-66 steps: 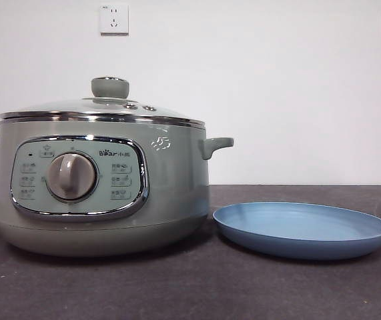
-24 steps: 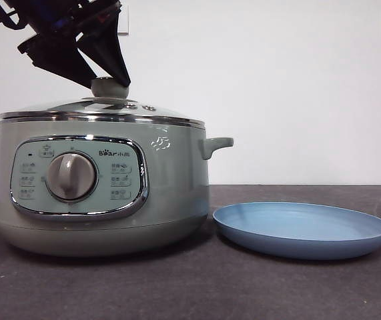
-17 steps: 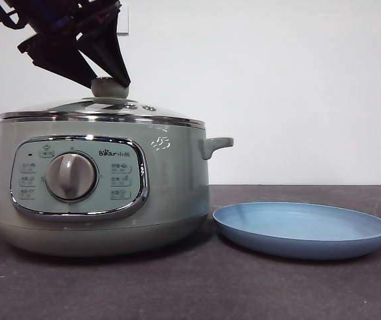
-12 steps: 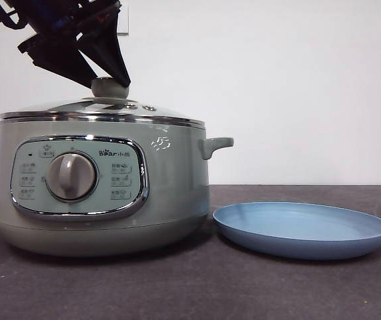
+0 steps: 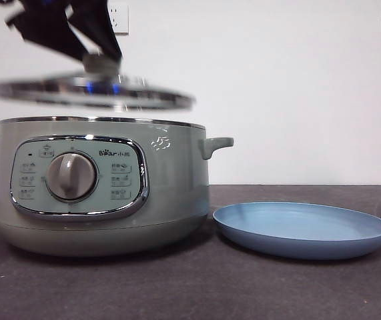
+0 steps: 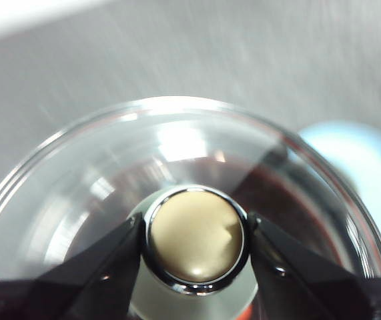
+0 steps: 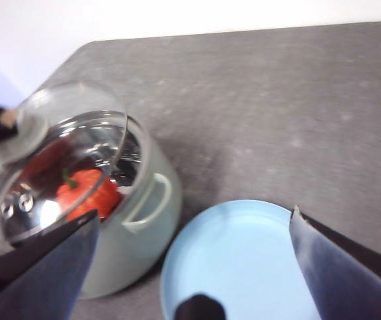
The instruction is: Take the pumpkin out from the steamer,put the pumpkin in the blue plate,close the lid
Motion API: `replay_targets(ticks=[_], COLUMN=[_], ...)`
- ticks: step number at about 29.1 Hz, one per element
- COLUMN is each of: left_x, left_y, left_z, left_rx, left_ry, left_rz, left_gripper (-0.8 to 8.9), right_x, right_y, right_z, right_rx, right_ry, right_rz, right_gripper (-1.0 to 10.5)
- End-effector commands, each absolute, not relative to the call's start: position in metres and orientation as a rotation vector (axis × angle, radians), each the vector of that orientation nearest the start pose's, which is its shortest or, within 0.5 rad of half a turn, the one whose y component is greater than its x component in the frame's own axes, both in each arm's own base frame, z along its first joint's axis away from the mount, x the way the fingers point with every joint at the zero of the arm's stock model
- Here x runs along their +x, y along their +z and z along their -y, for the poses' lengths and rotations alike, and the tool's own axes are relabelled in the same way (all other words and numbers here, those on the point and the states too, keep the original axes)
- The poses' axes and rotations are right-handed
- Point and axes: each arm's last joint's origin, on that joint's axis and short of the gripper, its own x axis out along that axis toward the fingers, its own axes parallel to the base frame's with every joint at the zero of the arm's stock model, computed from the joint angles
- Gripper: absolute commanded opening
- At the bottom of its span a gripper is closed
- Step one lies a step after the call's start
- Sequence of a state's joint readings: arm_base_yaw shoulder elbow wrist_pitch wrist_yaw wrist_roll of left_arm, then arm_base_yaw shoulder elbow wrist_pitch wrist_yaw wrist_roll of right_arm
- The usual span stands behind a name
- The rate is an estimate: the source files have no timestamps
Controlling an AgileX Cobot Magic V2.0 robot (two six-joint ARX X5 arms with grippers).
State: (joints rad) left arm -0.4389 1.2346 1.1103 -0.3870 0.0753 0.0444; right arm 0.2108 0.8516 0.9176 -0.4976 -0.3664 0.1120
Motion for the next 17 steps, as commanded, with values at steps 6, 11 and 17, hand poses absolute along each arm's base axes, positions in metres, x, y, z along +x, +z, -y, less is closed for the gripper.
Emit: replay_targets(ticks=[6,11,17], left_x=[0.198,0.171,0.149], left_y=[0.386,0.403,0.409], left_z=[0.090,0.072,0.055], left_rx=[0.120,0.124,0.177], left_ry=[-0.363,-0.188,0.018], left_rz=[-0.245,-0.168,-0.152], left_gripper=[-0.09,-0.09,-0.09], right_x=[0.197,0.224,0.255], right_y=[0.338,0.339,0.338], right_z=[-0.090,-0.138,-0.206], right_rx=[0.110,0.040,-0.107], right_ry=[0.696,0.822,0.958], right_rz=[-0.573,-0.654,-0.749], right_gripper=[4.7,4.8,5.3])
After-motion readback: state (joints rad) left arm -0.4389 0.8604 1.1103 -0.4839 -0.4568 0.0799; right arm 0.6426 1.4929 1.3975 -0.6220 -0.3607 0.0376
